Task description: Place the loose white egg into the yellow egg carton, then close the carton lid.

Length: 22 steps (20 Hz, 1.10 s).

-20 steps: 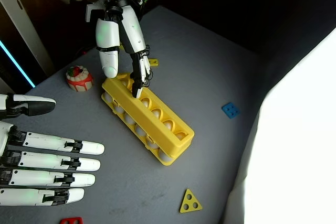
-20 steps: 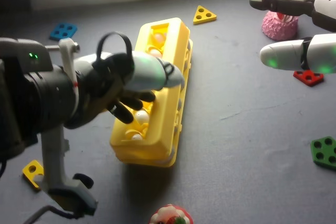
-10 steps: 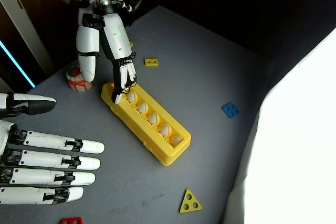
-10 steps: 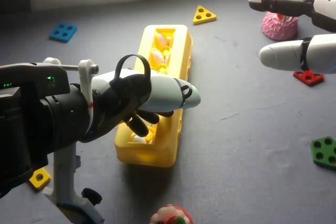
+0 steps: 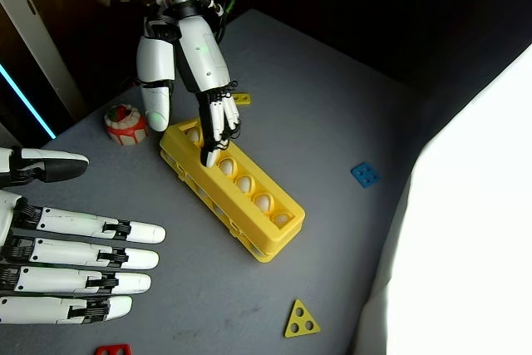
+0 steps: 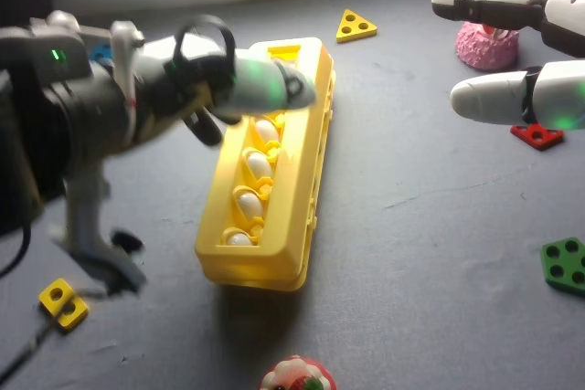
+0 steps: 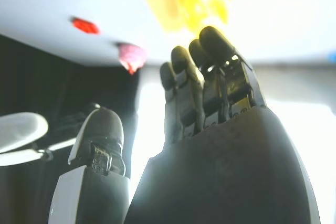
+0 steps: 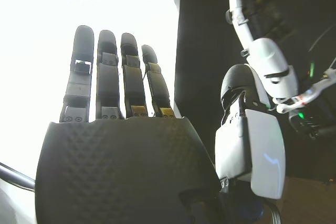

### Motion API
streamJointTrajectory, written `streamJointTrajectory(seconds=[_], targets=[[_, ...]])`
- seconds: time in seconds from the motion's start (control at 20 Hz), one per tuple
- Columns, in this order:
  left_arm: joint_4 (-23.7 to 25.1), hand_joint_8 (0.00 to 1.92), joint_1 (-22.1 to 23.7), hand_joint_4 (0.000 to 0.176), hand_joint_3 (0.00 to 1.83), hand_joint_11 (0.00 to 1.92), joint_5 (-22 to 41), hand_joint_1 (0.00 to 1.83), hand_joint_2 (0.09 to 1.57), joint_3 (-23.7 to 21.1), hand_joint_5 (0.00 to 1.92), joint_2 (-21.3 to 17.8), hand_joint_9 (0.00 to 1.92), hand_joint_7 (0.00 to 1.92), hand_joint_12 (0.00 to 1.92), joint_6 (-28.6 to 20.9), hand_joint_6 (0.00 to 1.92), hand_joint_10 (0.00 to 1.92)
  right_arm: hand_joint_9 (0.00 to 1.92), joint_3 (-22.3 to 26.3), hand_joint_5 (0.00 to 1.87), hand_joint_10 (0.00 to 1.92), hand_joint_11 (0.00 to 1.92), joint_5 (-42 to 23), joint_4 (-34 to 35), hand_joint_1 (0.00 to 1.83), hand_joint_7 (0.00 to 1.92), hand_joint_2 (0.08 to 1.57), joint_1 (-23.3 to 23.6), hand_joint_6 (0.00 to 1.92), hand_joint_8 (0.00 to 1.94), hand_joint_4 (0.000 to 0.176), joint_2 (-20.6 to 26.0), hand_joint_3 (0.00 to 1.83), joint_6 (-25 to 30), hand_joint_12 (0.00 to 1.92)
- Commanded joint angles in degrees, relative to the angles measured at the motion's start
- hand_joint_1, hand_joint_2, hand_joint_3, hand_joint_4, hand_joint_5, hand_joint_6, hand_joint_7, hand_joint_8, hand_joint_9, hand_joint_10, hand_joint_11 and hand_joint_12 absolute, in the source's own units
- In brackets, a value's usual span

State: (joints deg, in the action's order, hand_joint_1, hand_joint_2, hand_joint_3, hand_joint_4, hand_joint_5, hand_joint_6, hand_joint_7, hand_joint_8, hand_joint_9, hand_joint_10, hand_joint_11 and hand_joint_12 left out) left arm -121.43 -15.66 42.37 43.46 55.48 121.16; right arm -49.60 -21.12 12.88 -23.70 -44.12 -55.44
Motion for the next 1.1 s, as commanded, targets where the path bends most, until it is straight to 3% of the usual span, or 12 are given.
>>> streamJointTrajectory(seconds=[0.0,0.2,0.4,0.45,0.55,0.6,0.7,0.8,0.85,0.9,0.95,1.05], targets=[[3.86,0.12,1.42,0.012,0.0,0.0,-2.57,0.23,1.39,1.0,0.25,0.12,0.0,0.38,1.55,1.98,0.32,0.97,0.25,0.18,0.2,0.0,0.0,-6.65,-0.02,0.08,0.26,1.17,0.86,0.01,0.0,0.0,0.33,0.0,0.14,0.87],[4.08,0.12,3.99,0.01,0.0,0.0,-5.55,0.24,1.39,5.47,0.25,0.12,0.03,0.38,1.58,14.56,0.33,0.97,0.25,0.2,0.2,0.01,0.0,-6.65,-0.1,0.1,0.26,1.17,0.85,0.0,0.0,0.0,0.32,0.0,0.09,0.85],[1.68,0.13,6.07,0.01,0.0,0.0,-13.28,0.19,1.4,10.01,0.23,-0.7,0.01,0.38,1.6,34.27,0.35,1.01,0.58,0.35,0.47,0.07,0.0,-6.65,-0.12,0.15,0.6,1.17,0.84,0.05,0.03,0.0,0.34,0.0,0.01,1.17],[1.17,0.98,7.67,0.0,0.0,0.0,-15.43,0.27,1.38,10.95,0.3,-1.35,0.11,0.28,1.8,40.95,0.66,1.29,0.55,0.35,0.78,1.16,0.25,-6.65,-0.12,0.24,0.76,1.16,0.84,0.7,0.92,0.0,0.34,0.0,0.0,1.63],[1.01,1.16,9.0,0.0,0.0,0.02,-16.31,0.26,1.39,11.31,0.32,-1.82,0.18,0.3,1.86,45.16,0.75,1.38,0.57,0.36,0.82,1.28,0.31,-6.65,-0.12,0.24,0.78,1.16,0.84,0.8,1.07,0.0,0.34,0.0,-0.02,1.67],[0.3,1.33,9.94,0.0,0.0,0.18,-16.53,0.29,1.38,11.51,0.45,-2.08,0.35,0.46,1.91,48.21,0.89,1.56,0.65,0.36,0.86,1.56,0.4,-6.65,-0.13,0.21,0.88,1.19,0.84,1.14,1.29,0.0,0.34,0.0,-0.02,1.87],[0.51,1.43,11.23,0.0,0.0,0.29,-16.79,0.25,1.39,11.63,0.54,-2.61,0.44,0.54,1.92,50.55,0.99,1.68,0.75,0.36,0.91,1.73,0.51,-6.65,-0.14,0.16,0.97,1.21,0.84,1.39,1.44,0.0,0.34,0.0,-0.02,1.92],[0.8,1.7,11.95,0.0,0.01,0.67,-16.24,0.08,1.42,11.51,0.82,-3.05,0.82,0.87,1.92,50.53,1.56,1.9,1.14,0.36,1.15,1.84,0.92,-6.65,-0.24,0.02,1.29,1.24,0.83,1.52,1.53,0.0,0.34,0.01,-0.11,1.92],[0.79,1.73,11.99,0.0,0.01,0.73,-16.23,0.05,1.42,11.47,0.84,-3.09,0.87,0.91,1.92,50.53,1.66,1.92,1.19,0.38,1.19,1.85,0.99,-6.65,-0.5,0.01,1.32,1.24,0.81,1.53,1.58,0.0,0.33,0.01,-0.11,1.92],[0.79,1.78,12.01,0.0,0.01,0.95,-16.27,0.05,1.42,11.42,0.92,-3.1,1.06,1.04,1.92,50.53,1.81,1.92,1.25,0.42,1.24,1.91,1.15,-6.65,-0.68,0.02,1.32,1.25,0.77,1.58,1.74,0.018,0.33,0.0,-0.11,1.92],[0.79,1.84,12.01,0.0,0.01,1.11,-16.35,0.01,1.43,11.39,0.93,-3.1,1.16,1.11,1.92,50.53,1.9,1.92,1.33,0.43,1.28,1.92,1.26,-6.65,-0.72,0.06,1.34,1.25,0.77,1.65,1.86,0.144,0.33,0.0,-0.11,1.92],[0.78,1.86,12.01,0.0,0.0,1.22,-16.57,0.01,1.43,11.33,0.94,-3.1,1.23,1.17,1.92,50.53,1.91,1.92,1.34,0.46,1.28,1.92,1.28,-6.66,-0.73,0.09,1.33,1.25,0.77,1.69,1.92,0.175,0.33,0.0,-0.11,1.92]])
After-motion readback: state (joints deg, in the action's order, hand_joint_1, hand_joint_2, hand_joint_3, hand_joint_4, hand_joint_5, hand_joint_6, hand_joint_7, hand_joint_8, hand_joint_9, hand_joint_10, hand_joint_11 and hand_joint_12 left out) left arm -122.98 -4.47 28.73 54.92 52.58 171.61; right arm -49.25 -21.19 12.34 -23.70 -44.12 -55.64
